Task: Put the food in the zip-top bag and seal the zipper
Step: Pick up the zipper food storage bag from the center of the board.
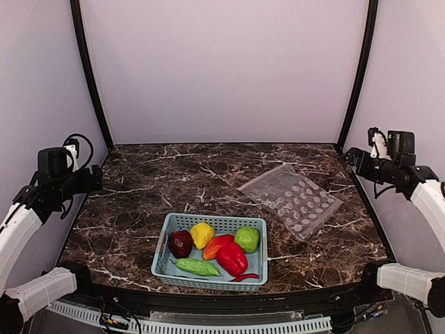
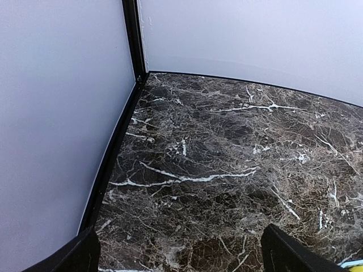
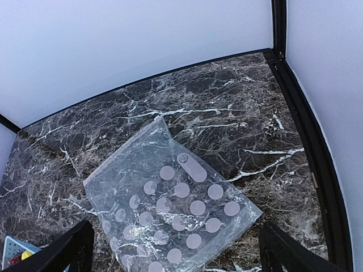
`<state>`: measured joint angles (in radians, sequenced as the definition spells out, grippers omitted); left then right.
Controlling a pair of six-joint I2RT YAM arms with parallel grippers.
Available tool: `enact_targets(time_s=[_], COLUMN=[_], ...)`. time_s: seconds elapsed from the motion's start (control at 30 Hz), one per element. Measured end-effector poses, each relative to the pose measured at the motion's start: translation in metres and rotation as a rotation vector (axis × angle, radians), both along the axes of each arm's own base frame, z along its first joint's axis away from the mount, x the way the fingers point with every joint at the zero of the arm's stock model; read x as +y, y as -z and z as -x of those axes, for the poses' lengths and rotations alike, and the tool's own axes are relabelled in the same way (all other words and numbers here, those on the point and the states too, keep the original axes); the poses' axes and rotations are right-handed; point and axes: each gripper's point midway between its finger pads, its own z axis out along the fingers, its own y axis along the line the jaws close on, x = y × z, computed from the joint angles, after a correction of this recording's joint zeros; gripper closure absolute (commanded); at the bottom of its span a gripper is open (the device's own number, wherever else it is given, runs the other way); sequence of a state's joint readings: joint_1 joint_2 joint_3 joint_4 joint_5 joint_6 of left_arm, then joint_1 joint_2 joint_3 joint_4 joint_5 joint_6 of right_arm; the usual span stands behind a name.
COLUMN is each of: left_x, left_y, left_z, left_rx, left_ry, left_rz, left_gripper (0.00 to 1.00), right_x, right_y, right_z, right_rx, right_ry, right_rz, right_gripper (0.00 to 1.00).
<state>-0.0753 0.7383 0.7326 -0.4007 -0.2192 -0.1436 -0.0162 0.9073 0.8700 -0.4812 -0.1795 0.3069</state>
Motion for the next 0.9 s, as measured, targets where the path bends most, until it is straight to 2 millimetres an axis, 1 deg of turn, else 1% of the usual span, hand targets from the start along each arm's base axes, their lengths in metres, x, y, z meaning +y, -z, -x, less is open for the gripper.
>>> enact_targets(time_s=[0.13,0.23,0.3,0.37,0.4,0.43,0.6,0.73,0.9], left_x=[0.001,0.001,0.001,0.0,-0.002,-0.002,-0.003,-0.003,-0.003], left_y=[-0.004,-0.007,-0.008,-0.009,-0.009,-0.008,-0.009,-0.009,-0.009], left_z=[0.002,0.003,0.004,0.004,0.004,0.004,0.005,0.006,0.006], left_rx=[-0.016,-0.03,-0.035,-0.035,-0.036,-0.035,-0.038,-0.044,-0.042], left_ry=[-0.008,-0.011,-0.009,-0.003,0.004,0.009,0.018,0.018,0.017], left_rz=[0.005,0.011,0.014,0.016,0.019,0.021,0.02,0.02,0.015], left_gripper=[0.0,0.0,0.0,0.0,0.0,0.0,0.0,0.0,0.0], right_x=[0.01,0.019,0.03,0.047,0.05,0.063,0.097,0.12,0.14], right_y=[0.001,0.005,0.009,0.014,0.014,0.021,0.049,0.075,0.109], right_z=[0.003,0.003,0.004,0.005,0.004,0.005,0.002,-0.005,-0.01], right_rx=[0.009,0.031,0.05,0.07,0.075,0.095,0.181,0.251,0.331], right_ry=[-0.056,-0.098,-0.14,-0.194,-0.201,-0.237,-0.305,-0.347,-0.396], right_rz=[-0.018,-0.021,-0.011,0.002,0.011,0.023,0.114,0.186,0.256], right_gripper=[0.01,0.04,0.07,0.09,0.09,0.09,0.1,0.11,0.13])
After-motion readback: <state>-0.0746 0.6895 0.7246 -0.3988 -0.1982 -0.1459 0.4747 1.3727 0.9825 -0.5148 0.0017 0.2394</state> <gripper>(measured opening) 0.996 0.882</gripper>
